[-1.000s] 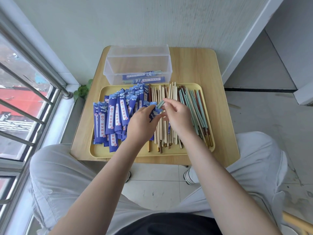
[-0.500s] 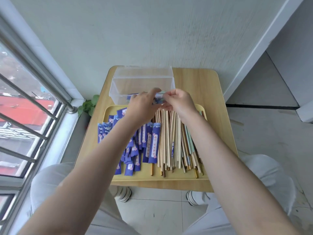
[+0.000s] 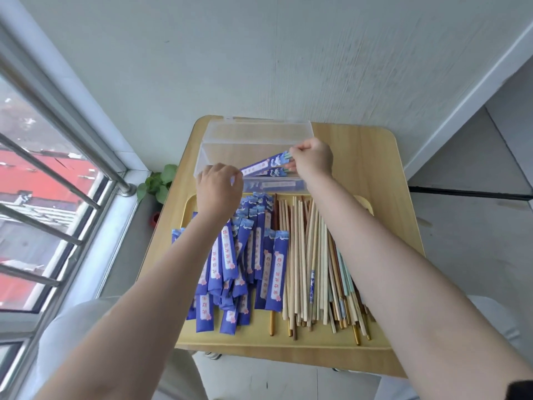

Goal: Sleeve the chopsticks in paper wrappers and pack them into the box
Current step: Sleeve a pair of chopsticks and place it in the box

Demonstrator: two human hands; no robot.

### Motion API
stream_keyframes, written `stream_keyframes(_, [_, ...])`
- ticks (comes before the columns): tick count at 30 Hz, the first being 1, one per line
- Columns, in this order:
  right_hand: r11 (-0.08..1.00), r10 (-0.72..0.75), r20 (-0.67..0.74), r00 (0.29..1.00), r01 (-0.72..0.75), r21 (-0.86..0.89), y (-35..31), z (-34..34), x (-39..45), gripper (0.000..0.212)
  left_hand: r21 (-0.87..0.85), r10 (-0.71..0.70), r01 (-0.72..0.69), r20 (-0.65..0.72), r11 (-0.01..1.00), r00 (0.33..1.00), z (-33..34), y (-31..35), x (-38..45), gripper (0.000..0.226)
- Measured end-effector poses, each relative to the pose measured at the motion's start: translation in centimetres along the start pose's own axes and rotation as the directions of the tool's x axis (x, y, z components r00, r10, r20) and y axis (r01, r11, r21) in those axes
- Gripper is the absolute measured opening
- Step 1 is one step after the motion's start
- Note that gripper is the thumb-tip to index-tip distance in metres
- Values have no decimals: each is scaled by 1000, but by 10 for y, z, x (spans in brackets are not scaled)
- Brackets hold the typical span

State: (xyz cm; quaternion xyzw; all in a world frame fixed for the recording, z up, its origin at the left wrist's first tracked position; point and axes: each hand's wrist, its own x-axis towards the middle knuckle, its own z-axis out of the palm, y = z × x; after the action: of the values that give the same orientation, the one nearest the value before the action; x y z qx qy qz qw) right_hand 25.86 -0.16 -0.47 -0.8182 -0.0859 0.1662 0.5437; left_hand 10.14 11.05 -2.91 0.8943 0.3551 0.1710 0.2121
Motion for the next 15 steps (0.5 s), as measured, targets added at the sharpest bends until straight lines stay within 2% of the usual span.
stream_keyframes(2, [988, -11, 41, 999, 17, -151, -1, 12, 7, 19, -34, 20, -20, 1, 999, 1000, 1, -3, 1, 26])
stream_keyframes(4, [933, -48, 86, 995, 76, -353, -4, 16, 12, 16, -62, 34, -34, -13, 997, 999, 0, -5, 2, 26])
stream_keyframes(6, [814, -58, 160, 985, 140, -563, -9, 14, 13, 17, -69, 47, -49, -24, 996, 999, 0, -7, 1, 26])
stream_keyframes(8, [706, -67, 195, 978, 185, -683, -13, 11, 12, 23, -67, 68, -71, -50, 995, 996, 1, -8, 1, 25])
stream_keyframes(12, [618, -99, 223, 970, 235, -750, -17, 10, 8, 27, -47, 68, -71, -62, 996, 996, 3, -7, -1, 26])
stream_keyframes(15, [560, -5, 336, 942, 281, -779, -13, 18, 0, 32, -70, 96, -99, -52, 993, 994, 0, -5, -3, 26])
